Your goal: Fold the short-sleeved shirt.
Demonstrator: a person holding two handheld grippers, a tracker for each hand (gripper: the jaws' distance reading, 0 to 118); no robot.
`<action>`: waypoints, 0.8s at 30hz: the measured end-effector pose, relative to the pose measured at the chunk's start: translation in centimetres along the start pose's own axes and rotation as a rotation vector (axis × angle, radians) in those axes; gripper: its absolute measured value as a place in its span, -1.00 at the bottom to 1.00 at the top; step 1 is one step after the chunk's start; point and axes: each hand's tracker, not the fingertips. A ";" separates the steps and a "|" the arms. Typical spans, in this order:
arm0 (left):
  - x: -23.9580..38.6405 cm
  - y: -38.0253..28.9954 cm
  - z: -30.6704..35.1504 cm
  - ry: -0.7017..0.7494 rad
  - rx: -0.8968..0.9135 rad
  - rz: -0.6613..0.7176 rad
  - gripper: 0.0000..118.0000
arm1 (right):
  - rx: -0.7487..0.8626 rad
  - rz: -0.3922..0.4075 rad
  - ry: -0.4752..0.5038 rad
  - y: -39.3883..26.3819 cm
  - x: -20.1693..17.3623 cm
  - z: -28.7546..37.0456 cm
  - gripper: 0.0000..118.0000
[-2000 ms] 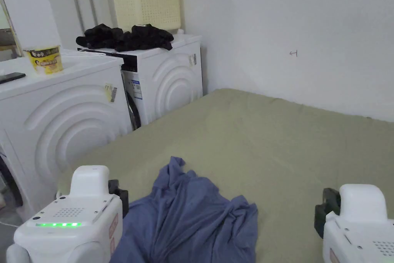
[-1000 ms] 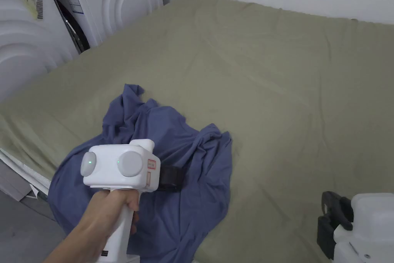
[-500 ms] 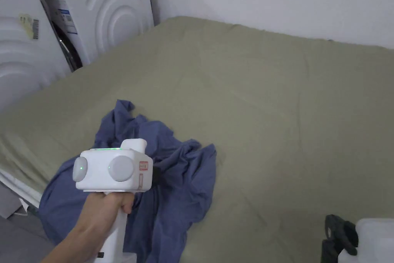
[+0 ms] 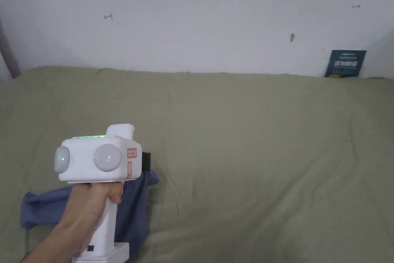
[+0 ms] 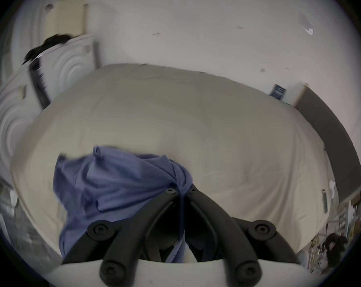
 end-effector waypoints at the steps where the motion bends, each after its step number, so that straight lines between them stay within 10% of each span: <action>1: 2.9 0.8 -0.6 -0.038 0.004 -0.027 -1.00 | -0.001 -0.015 -0.019 -0.1 1.0 0.2 -1.00; 10: 24.8 6.2 -3.2 -0.355 0.010 -0.215 -1.00 | 0.005 -0.106 -0.152 -0.5 6.8 1.1 -1.00; 24: 31.6 -2.8 -17.7 -0.328 -0.275 -0.248 -1.00 | -0.088 -0.139 -0.181 -2.1 8.7 -1.5 -1.00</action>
